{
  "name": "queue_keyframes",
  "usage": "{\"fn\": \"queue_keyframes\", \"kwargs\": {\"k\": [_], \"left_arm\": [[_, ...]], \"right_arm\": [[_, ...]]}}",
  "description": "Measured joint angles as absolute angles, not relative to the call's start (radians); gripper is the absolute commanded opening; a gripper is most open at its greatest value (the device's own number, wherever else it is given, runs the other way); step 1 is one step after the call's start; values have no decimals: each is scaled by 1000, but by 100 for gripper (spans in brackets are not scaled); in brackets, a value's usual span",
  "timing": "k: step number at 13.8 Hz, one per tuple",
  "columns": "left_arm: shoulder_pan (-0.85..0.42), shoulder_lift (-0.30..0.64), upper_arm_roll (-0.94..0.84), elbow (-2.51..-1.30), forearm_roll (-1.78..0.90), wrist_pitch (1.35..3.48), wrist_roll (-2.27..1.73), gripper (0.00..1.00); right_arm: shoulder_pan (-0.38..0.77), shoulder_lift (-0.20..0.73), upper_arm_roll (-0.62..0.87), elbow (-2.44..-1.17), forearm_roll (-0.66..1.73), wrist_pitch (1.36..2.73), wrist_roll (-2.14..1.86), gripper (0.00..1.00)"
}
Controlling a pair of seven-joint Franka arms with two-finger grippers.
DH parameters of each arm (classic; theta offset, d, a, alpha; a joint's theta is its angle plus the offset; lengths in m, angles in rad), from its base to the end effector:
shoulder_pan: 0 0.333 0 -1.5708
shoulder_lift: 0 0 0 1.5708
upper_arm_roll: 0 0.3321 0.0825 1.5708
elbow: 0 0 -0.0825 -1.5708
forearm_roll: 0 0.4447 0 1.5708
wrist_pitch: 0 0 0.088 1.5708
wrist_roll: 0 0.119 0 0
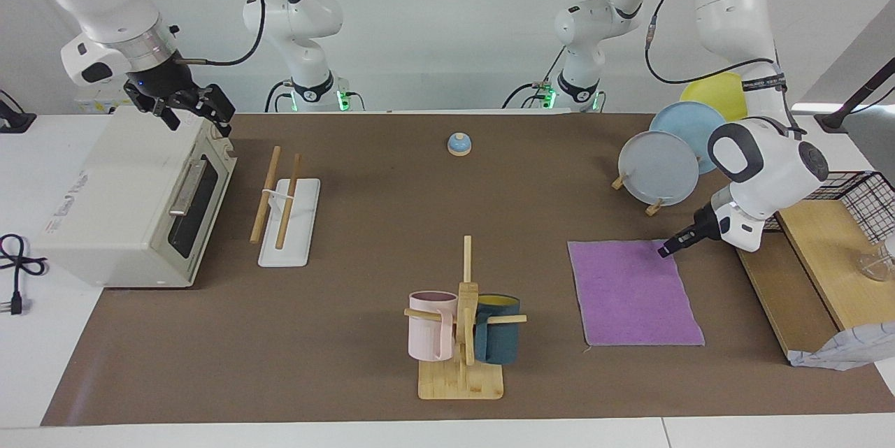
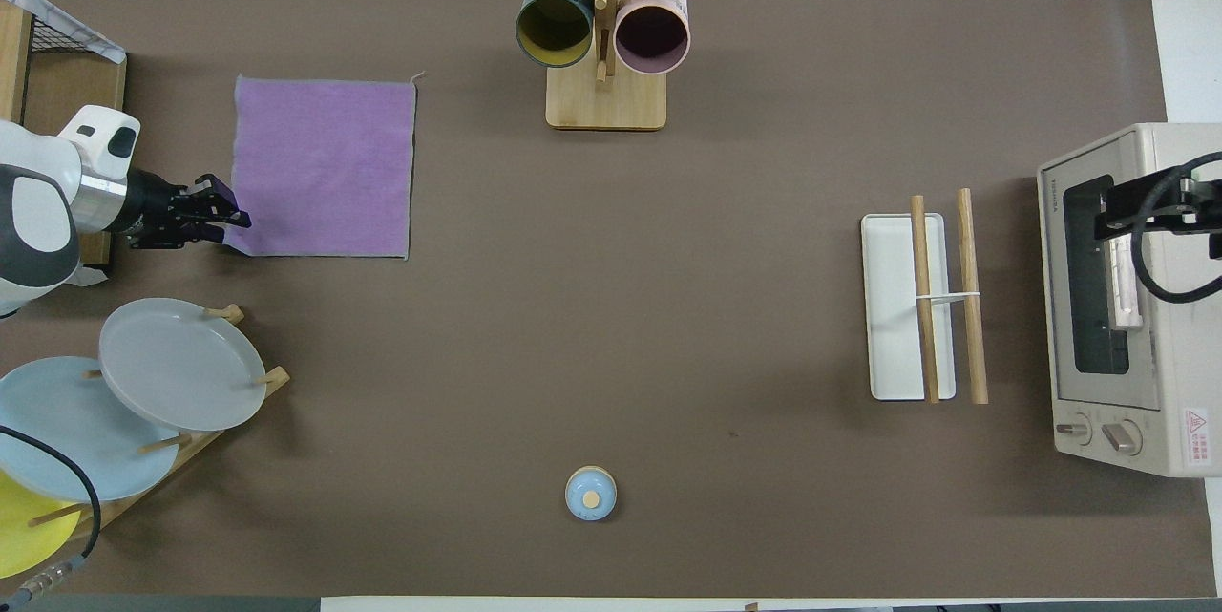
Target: Fold towel and hang on rack
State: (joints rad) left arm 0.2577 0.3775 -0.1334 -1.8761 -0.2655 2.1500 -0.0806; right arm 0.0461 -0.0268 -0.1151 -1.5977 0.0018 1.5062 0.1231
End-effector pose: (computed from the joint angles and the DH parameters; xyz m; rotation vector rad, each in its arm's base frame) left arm 0.6689 0.0732 0.2714 2.8235 0.5273 -0.1399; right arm 0.5970 -0.0419 0.6251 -3.1224 0.3005 0.1020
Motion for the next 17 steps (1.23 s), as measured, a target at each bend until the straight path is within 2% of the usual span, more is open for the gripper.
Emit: {"fn": "queue_keyframes", "kwargs": {"k": [3,4,5,7,8,17], "left_arm": [[257,378,-132,-1876,-265,2147,-81,46],[257,379,-133,-1876,-265,2147,-81,42],[257,380,-134,-1877,-265,2147,-81,35],[257,383,-134,-1878,-265,2146,-81,7],[257,383,-133,-1879,-265,2146,-81,0],[257,384,-132,-1875,-248,2144,-75,0]], "right_arm": [[46,-27,-115,-1598,2,1506,123,100],[46,-27,-115,-1598,2,1506,123,100],[46,-27,-115,-1598,2,1506,123,100],[46,-27,-115,-1598,2,1506,123,100],[46,-27,-115,-1598,2,1506,123,100],[46,-27,-115,-1598,2,1506,123,100]]}}
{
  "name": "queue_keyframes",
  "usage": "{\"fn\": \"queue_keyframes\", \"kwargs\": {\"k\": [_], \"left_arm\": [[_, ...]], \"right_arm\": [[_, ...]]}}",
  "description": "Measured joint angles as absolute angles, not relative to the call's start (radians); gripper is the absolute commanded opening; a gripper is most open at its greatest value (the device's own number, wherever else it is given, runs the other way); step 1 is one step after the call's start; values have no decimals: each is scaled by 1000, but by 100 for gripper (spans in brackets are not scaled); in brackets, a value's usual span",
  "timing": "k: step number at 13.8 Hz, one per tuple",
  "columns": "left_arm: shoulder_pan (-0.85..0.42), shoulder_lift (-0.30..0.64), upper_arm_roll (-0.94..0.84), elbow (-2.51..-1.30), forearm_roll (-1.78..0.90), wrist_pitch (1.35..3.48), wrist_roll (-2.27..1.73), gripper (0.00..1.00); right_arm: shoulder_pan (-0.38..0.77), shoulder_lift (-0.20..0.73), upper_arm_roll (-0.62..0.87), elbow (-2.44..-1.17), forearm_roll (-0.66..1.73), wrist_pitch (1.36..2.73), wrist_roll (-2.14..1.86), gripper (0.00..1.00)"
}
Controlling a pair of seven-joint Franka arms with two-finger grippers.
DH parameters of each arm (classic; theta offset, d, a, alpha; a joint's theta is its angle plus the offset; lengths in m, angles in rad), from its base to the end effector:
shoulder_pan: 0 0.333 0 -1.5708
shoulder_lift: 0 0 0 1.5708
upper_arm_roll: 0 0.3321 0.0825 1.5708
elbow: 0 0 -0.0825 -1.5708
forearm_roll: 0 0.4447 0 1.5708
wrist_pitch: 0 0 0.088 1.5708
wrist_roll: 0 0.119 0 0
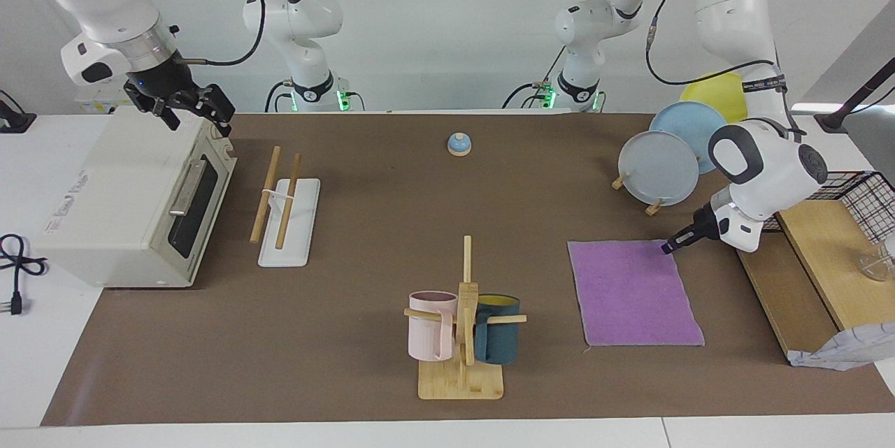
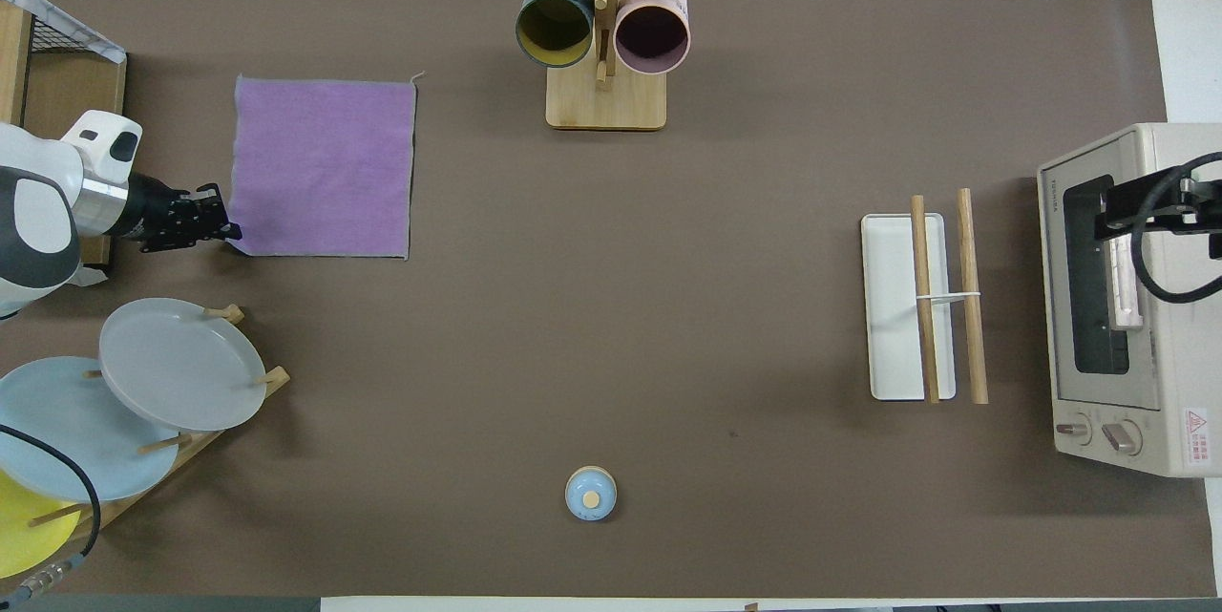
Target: Fold towel and hang on rack
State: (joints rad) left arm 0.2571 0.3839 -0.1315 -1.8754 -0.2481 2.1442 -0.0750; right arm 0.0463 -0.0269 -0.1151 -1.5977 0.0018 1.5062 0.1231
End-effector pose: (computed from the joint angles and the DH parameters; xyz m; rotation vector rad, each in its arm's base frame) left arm 0.6677 0.0745 0.2668 2.8395 0.5086 -0.1561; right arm 0.5970 -0.0418 0.6252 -3.1224 0.3002 0.1018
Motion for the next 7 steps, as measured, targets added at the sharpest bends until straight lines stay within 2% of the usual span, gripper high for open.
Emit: {"fn": "queue_keyframes", "kwargs": {"k": [3,7], "left_arm": [[216,353,-155,-1846,-88,2116,-53,0],[-69,259,-163,-1845,157,2053,-80,0]], "right_arm": [[46,-27,-115,-1598,2,1506,123,100],[46,-27,-115,-1598,2,1506,123,100]]}}
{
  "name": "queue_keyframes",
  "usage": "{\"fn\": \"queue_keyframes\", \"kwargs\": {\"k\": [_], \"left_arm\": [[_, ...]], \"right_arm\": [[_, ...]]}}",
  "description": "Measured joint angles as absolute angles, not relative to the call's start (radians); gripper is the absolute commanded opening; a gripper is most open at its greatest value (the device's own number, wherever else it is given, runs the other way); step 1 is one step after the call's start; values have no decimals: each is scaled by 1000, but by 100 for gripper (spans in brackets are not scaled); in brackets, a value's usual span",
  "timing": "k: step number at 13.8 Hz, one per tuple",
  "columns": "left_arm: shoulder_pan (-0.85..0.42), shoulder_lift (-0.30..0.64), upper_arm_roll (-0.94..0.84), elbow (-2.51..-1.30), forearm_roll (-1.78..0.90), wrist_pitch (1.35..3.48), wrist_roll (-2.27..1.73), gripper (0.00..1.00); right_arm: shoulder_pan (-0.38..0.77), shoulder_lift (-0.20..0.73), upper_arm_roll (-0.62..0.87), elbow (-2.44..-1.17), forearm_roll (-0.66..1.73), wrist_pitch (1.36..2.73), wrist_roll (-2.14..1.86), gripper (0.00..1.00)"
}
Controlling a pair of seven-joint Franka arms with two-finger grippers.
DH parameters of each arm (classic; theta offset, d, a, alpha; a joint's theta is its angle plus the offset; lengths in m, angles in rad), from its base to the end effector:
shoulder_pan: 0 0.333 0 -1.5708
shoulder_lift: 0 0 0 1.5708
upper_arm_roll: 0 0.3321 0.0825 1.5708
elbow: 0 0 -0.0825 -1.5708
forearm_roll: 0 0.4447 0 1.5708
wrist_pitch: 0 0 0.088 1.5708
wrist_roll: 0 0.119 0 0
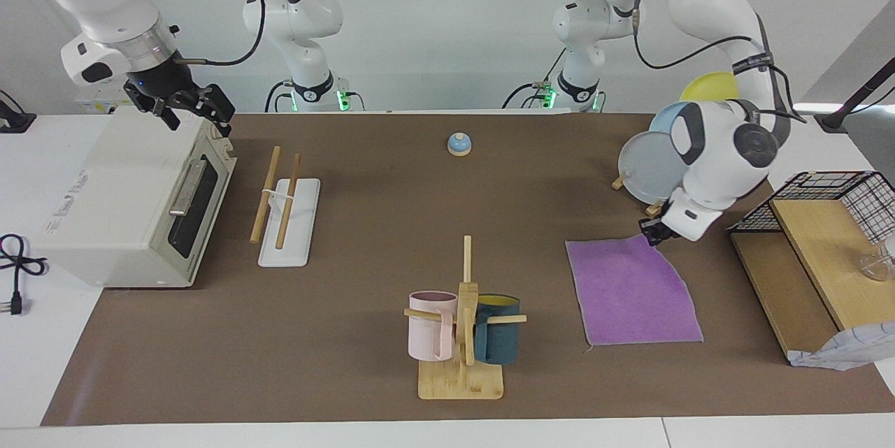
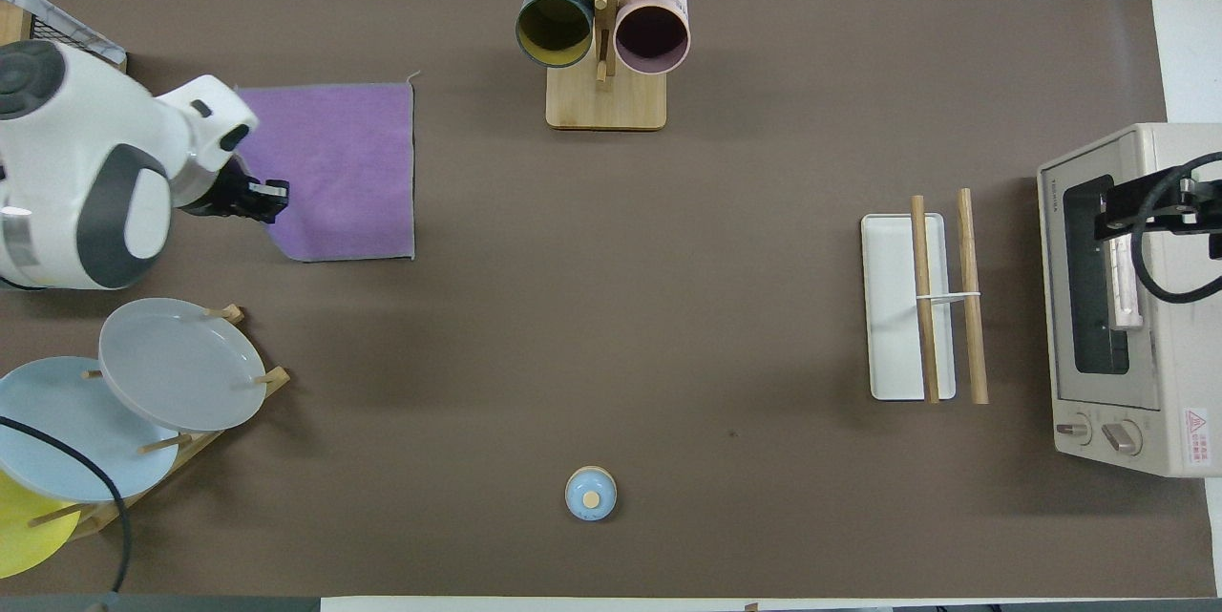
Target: Fold towel and hang on rack
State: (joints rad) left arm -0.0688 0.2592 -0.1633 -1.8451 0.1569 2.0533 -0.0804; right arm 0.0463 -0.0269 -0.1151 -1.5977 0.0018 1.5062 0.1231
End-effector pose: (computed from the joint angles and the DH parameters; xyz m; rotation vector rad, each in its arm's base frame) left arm 0.6572 -0.1402 0.3569 -3.0208 0.3389 0.0469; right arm 0.5970 -0.0418 0.6252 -3.1224 0.3002 0.1018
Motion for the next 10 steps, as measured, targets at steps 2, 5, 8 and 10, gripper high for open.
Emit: {"fn": "queue_keyframes", "kwargs": {"k": [2,5,8,10], "left_arm": [[-181,257,-163,-1871,235,2070,-118,0],[-255,295,-162,-1934,263,2180,-276,0],[-259,332,-159,-1950,265,2229,-391,75],[-257,328,-157,-1949,265,2230,-410,100]], "right_arm": [[46,-27,-115,-1598,2,1506,123,100],[46,-27,-115,-1598,2,1506,123,100],[46,-27,-115,-1598,2,1506,123,100],[47,-27,-115,-1598,2,1506,123,100]]}}
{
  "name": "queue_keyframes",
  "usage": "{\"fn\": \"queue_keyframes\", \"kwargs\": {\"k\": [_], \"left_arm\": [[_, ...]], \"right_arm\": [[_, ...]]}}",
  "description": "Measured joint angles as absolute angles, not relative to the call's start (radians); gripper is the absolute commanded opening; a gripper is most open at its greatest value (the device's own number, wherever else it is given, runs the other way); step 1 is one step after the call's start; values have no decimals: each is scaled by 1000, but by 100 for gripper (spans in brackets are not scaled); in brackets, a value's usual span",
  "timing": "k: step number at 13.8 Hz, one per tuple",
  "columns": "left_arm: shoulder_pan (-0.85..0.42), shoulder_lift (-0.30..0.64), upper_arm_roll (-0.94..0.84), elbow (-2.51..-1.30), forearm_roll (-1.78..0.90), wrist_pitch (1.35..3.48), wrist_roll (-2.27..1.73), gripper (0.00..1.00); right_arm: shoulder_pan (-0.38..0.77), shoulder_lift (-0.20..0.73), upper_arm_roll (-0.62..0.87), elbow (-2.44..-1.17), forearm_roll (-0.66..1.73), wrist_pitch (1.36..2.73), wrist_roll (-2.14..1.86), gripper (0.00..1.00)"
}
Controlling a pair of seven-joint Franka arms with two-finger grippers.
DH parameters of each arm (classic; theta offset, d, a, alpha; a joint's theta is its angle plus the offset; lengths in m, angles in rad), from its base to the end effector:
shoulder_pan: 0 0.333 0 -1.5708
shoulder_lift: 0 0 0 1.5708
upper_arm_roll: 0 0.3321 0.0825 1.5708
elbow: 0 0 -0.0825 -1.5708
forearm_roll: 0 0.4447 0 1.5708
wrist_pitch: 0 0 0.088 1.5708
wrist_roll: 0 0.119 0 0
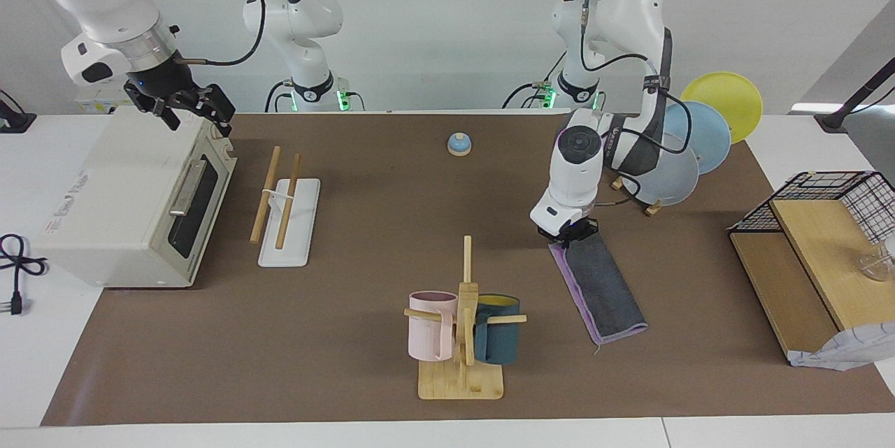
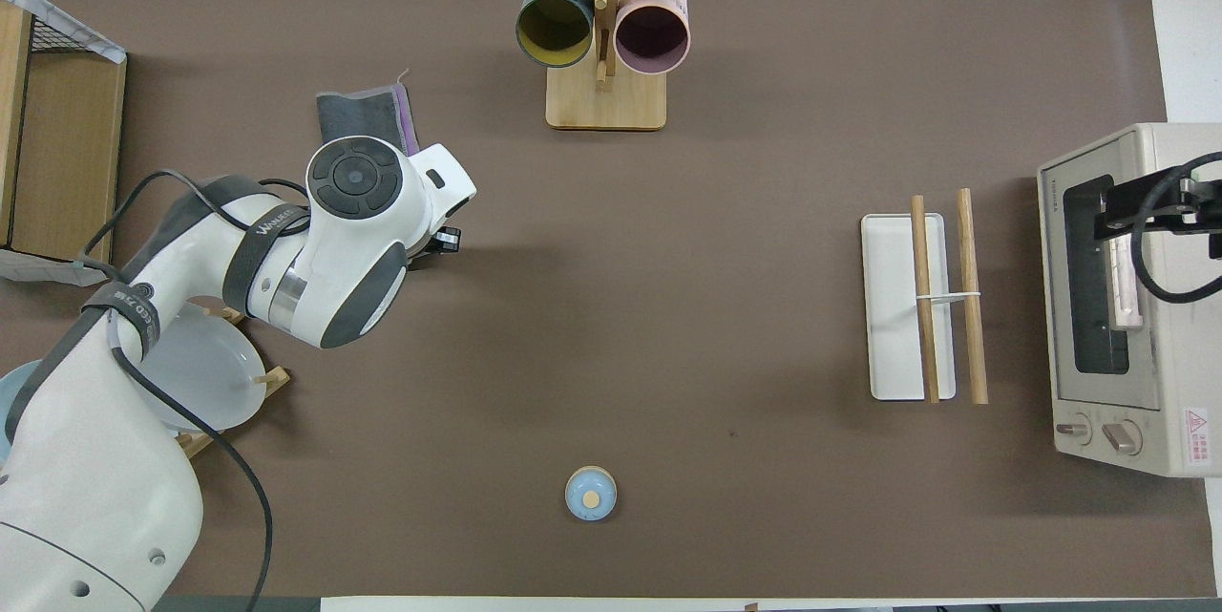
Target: Fold towel and hang on rack
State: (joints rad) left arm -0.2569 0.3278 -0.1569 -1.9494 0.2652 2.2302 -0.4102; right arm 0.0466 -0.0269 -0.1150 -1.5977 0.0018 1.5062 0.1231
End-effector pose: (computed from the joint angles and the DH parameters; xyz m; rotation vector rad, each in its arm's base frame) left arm 0.6097 -0.2535 0.2750 -2.9731 0.2438 -0.0392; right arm 0.5970 -0.0415 0.6252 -3.1225 0.2996 0.1018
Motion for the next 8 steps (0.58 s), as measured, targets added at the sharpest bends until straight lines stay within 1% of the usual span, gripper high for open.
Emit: {"fn": "queue_keyframes", "kwargs": {"k": [2,4,6,8], "left_arm": [[-243,310,-155,-1943,211,2230,-414,100],[-195,279,-152,-1934,59,2230,-323,100],[-106,256,-148,-1931,-90,2229,-160,100],[-12,252,-145,-1934,-209,2229,-8,100]], "right_arm": [[47,-27,-115,-1598,2,1506,123,100],[47,-27,-115,-1598,2,1501,123,100],[47,-27,-115,-1598,2,1487,123,100],[47,-27,-115,-1599,2,1479,123,100]]}}
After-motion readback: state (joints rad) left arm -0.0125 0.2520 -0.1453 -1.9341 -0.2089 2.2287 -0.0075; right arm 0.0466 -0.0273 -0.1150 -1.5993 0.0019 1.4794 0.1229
